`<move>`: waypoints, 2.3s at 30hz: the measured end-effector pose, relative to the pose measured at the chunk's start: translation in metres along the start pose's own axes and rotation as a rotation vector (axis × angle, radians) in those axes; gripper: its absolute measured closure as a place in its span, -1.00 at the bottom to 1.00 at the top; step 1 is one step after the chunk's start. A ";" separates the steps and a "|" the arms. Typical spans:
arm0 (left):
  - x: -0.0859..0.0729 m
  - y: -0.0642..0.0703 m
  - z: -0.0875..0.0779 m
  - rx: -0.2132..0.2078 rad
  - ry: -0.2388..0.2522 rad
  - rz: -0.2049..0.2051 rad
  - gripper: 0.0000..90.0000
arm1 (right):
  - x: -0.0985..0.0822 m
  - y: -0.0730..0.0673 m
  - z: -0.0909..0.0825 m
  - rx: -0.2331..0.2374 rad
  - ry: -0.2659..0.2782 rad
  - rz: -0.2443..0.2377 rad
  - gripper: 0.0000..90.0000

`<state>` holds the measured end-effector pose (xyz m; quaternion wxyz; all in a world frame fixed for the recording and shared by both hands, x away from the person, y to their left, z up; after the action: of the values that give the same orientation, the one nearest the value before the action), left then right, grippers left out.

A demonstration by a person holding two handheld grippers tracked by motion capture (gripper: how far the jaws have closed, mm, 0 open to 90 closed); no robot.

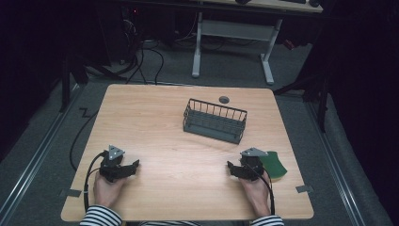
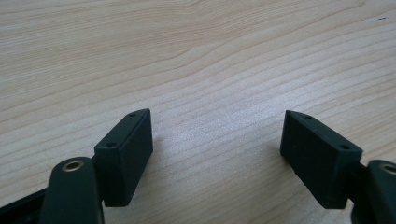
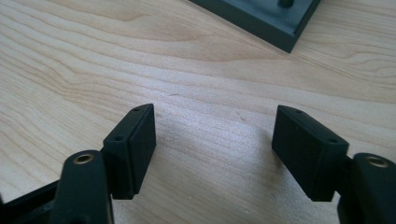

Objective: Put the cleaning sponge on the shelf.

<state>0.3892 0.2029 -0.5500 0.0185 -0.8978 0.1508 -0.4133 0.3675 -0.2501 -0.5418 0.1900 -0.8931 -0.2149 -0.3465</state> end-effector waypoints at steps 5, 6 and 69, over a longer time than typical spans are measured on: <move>0.005 0.004 0.000 -0.032 -0.005 -0.004 -0.41 | 0.001 -0.001 -0.012 0.045 0.007 0.023 -0.06; 0.006 0.005 -0.001 -0.035 -0.003 -0.004 -0.40 | 0.000 -0.002 -0.016 0.052 0.017 0.031 -0.04; 0.232 0.118 0.064 -0.190 0.021 0.106 0.30 | 0.136 0.083 -0.026 0.058 0.035 0.201 0.45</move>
<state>0.5495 0.0183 -0.4397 -0.0464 -0.8820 0.2365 -0.4049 0.4867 -0.2981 -0.4445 0.2532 -0.8981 -0.1307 -0.3350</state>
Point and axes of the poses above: each handheld gripper's, and its own axes: z roughly forward along the jaws, x roughly out of its top, y roughly to its right, the point moved 2 cm from there along z, roughly forward along the jaws, and after that the axes turned 15 degrees about x, right-handed, at the moved point
